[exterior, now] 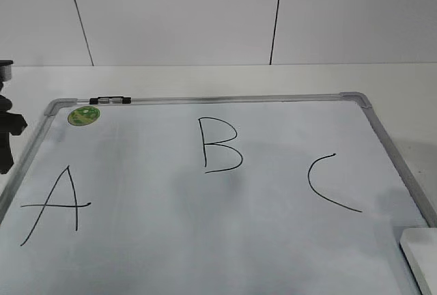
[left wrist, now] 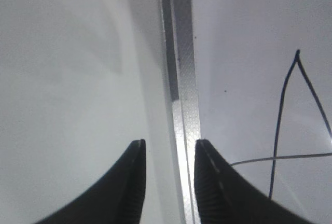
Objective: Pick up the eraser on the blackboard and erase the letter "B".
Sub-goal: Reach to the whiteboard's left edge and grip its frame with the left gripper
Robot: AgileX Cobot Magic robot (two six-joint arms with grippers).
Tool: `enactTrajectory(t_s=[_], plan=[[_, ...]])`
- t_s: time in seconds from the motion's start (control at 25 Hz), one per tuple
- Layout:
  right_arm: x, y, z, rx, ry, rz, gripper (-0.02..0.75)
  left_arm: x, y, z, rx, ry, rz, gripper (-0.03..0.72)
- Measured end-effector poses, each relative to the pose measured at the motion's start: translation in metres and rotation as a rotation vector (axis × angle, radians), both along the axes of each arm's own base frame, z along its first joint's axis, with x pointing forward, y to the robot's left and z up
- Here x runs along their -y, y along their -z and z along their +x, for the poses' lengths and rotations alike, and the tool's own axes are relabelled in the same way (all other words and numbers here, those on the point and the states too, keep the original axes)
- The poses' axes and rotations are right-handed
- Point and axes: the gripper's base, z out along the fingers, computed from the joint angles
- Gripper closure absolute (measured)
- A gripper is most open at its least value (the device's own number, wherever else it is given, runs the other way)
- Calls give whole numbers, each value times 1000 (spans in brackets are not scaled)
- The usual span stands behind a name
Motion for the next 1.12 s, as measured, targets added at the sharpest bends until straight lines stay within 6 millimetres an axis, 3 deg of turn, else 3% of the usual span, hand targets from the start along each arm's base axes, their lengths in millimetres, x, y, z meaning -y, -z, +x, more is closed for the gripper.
enactTrajectory(t_s=[0.28, 1.12], plan=[[0, 0, 0, 0, 0, 0, 155, 5, 17, 7, -11, 31, 22, 449], [2, 0, 1, 7, 1, -22, 155, 7, 31, 13, -17, 34, 22, 488]])
